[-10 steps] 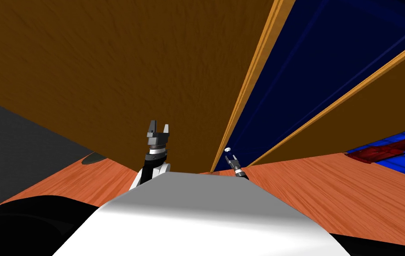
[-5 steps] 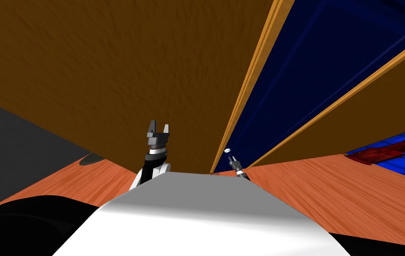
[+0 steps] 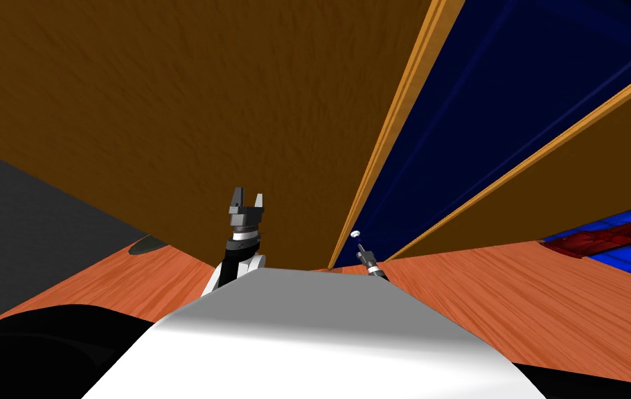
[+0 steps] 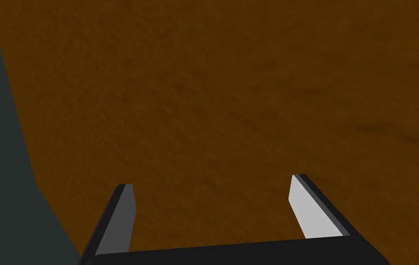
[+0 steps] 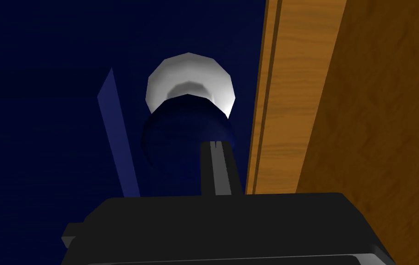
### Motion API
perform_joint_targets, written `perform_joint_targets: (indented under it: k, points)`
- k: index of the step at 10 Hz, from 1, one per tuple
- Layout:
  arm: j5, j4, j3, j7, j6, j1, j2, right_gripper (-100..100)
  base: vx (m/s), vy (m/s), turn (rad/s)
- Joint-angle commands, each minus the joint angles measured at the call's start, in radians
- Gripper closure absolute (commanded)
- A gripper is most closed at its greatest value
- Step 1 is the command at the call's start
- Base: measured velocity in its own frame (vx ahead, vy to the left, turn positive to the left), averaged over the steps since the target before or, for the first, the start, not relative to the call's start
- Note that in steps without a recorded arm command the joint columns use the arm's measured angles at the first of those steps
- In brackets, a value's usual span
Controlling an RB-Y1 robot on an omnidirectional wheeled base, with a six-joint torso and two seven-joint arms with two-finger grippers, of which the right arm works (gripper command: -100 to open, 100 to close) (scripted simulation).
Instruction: Pull the door open
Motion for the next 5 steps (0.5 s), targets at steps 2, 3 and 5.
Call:
perform_joint_targets:
  k: [2,3,5]
  points:
    - [0.003,-0.01,0.002,-0.007,-0.011,0.006,-0.014,-100,-0.162,-0.019,-0.033]
    - [0.004,-0.014,0.003,-0.011,-0.016,0.009,-0.021,-100,-0.179,-0.023,-0.042]
    - [0.006,-0.02,0.004,-0.016,-0.026,0.013,-0.032,-100,-0.212,-0.051,-0.043]
